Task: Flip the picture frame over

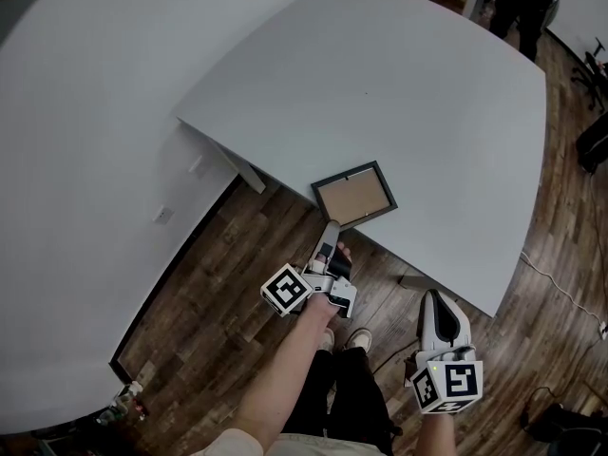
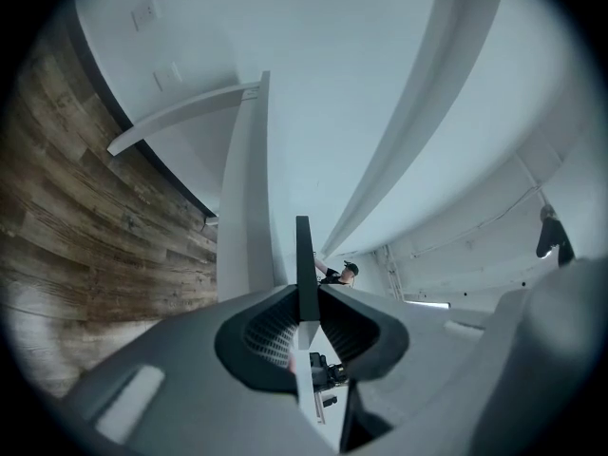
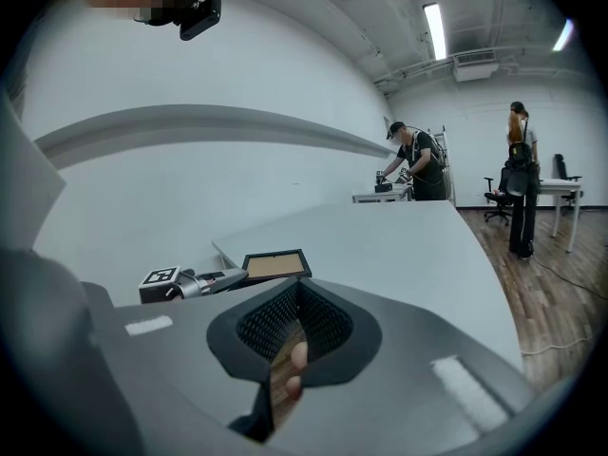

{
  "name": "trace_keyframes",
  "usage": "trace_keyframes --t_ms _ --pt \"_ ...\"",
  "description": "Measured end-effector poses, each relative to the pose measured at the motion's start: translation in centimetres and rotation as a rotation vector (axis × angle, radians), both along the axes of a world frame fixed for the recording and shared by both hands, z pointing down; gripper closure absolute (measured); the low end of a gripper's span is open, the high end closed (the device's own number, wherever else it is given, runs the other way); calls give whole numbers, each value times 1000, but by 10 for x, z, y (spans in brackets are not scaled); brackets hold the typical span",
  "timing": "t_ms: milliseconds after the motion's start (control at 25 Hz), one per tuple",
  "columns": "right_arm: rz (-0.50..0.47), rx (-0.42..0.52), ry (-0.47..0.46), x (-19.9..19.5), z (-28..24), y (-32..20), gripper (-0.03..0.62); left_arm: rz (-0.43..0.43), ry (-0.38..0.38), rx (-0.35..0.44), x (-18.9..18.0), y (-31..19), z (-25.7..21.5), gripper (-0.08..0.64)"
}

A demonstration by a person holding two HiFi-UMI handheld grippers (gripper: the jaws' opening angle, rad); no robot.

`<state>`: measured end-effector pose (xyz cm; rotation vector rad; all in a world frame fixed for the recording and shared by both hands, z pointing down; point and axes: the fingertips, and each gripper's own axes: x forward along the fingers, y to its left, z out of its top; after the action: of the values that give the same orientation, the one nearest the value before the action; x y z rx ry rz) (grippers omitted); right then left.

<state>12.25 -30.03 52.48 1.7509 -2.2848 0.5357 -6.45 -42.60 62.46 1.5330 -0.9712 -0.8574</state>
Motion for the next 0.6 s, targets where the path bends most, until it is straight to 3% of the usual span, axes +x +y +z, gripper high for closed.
trace_keyframes --t_ms 240,440,600 --pt "3 19 -4 -1 -10 0 565 3 -48 101 -3 -4 -34 486" --pt "12 40 -9 -2 -19 -1 565 -13 -215 202 -12 -13 -77 486" --pt "20 54 -18 2 -25 1 565 -17 -429 267 -14 -14 -105 487"
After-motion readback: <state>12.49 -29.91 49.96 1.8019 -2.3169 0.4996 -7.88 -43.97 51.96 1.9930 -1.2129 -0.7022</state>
